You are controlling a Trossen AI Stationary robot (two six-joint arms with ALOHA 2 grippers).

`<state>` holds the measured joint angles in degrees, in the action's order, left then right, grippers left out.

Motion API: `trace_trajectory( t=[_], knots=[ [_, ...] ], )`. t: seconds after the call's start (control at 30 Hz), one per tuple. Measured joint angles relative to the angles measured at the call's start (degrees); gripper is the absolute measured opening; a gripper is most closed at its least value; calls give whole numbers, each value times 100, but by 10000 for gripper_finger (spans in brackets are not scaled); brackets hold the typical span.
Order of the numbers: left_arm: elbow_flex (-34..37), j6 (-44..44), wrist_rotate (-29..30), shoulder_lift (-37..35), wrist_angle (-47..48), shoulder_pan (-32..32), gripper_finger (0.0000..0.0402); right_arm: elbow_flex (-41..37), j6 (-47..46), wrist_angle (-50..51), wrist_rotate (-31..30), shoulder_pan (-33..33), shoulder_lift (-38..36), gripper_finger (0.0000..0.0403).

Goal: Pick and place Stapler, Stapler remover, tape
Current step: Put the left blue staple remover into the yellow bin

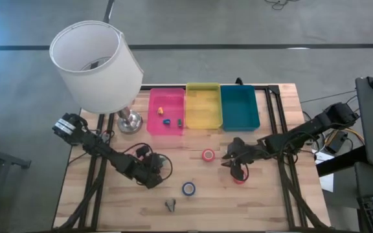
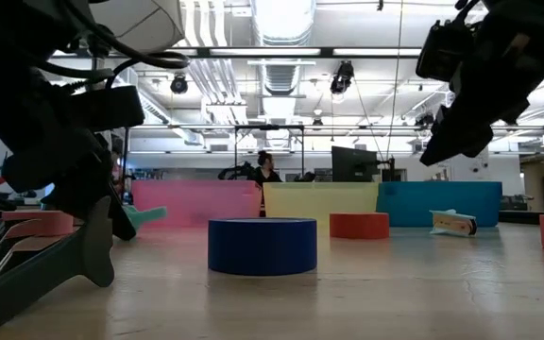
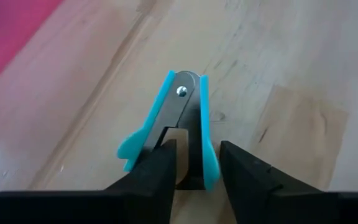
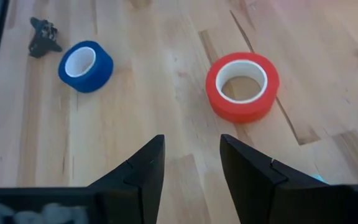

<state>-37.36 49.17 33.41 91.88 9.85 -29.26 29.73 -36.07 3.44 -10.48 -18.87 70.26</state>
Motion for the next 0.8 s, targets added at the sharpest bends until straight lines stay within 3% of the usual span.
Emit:
trace_trajectory(
  t=[0.23, 0.57, 0.8],
  knots=[
    [6, -100, 144, 2, -107, 3, 54, 13, 23, 2, -2, 0, -2, 152],
    [-305, -778, 833, 7, -945, 274, 88, 3, 70, 9, -12, 2, -2, 143],
    [-812, -1719, 764, 7, -1756, 1078, 60, 3, 308, 7, -14, 2, -2, 150]
  ],
)
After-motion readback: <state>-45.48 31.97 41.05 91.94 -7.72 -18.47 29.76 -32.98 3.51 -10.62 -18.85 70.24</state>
